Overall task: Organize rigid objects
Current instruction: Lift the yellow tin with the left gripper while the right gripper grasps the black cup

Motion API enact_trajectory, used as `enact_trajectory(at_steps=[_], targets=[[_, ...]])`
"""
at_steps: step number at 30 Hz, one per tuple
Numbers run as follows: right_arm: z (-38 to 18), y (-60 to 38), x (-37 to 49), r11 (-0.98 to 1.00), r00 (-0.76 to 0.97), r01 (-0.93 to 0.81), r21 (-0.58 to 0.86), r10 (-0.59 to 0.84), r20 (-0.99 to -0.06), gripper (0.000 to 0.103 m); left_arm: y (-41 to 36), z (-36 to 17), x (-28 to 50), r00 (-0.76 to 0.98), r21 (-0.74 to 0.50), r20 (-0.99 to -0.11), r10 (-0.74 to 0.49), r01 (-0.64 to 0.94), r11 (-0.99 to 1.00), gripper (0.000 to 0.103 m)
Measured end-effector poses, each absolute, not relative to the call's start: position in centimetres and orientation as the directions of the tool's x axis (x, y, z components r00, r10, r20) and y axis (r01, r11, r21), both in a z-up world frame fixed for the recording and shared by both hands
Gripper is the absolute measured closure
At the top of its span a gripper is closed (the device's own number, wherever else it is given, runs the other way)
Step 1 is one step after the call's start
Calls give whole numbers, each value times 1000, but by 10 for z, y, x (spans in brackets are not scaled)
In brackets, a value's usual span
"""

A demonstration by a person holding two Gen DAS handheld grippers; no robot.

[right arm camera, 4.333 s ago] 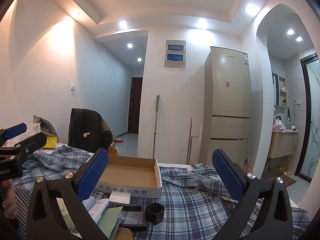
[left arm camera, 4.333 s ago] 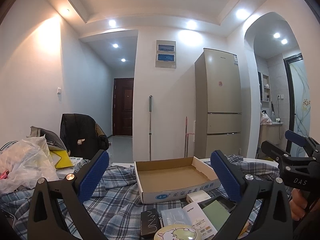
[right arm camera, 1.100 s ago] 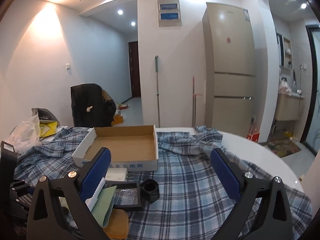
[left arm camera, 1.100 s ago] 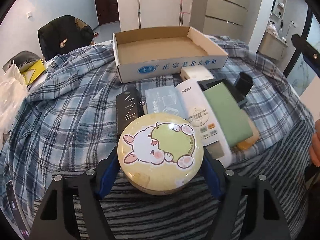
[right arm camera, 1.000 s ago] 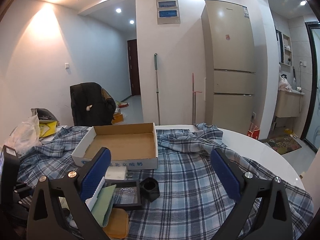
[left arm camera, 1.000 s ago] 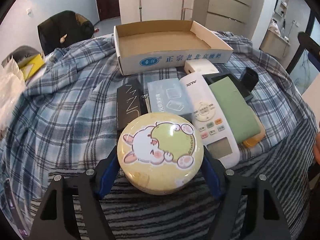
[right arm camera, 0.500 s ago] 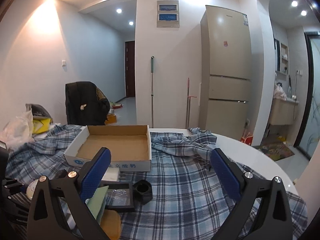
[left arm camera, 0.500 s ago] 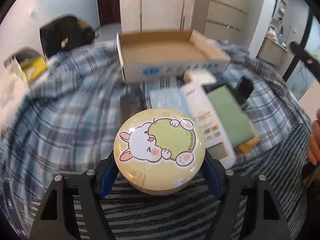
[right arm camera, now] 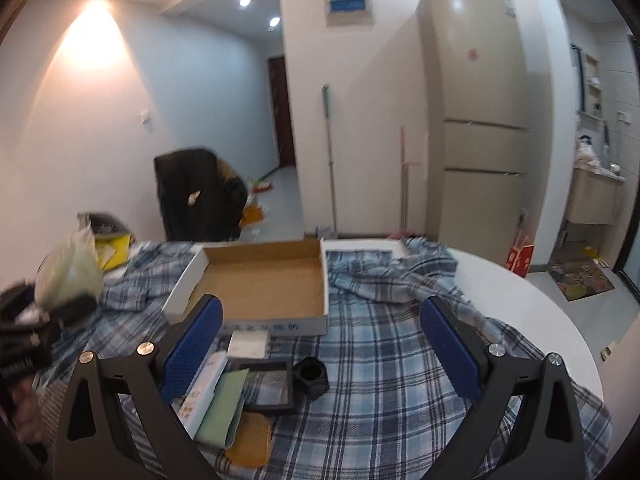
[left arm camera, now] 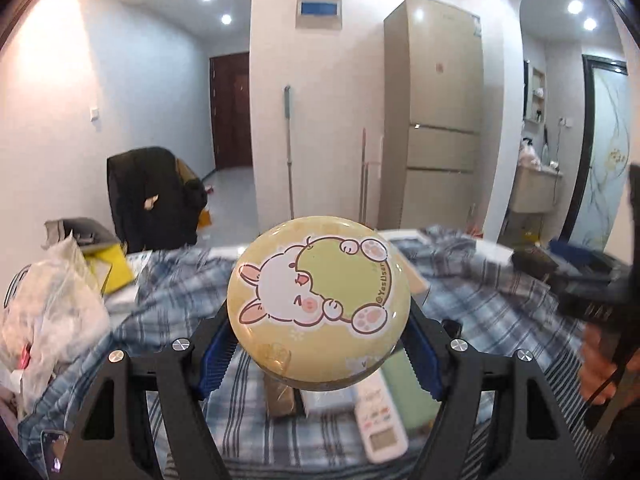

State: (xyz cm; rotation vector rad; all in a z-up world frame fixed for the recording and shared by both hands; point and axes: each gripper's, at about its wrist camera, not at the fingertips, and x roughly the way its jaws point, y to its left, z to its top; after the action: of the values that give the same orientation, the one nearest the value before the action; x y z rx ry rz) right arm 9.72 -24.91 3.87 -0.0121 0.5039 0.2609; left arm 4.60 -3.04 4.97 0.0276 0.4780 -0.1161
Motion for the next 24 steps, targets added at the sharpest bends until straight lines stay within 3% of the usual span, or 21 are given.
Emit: enact_trajectory(at_steps=[6,11,14,21,23,24], targets=[[1,-233,132,896,691,-445,-9,337,-640,5,-34,54,47,883,-14,-455,-120,128,992,26],[-41,-232,157,887,604,-461,14,325,-728,28,-58,31,50,861,77,-493,-122,183,980,26],[-59,-231,163,874,550,-483,45,343,-761,39,-51,27,55,843,-13,-513,-164,183,983,26],[-74,-224,176,870,526,-493,22,318,-789,49,-42,22,67,842,-29,-522,-138,145,989,26],[-76,-221,178,868,515,-496,23,315,-797,68,-44,19,69,831,-41,-534,-154,157,987,26],[-77,-220,178,872,519,-489,8,298,-801,69,-46,16,68,831,-43,-533,-156,157,987,26]])
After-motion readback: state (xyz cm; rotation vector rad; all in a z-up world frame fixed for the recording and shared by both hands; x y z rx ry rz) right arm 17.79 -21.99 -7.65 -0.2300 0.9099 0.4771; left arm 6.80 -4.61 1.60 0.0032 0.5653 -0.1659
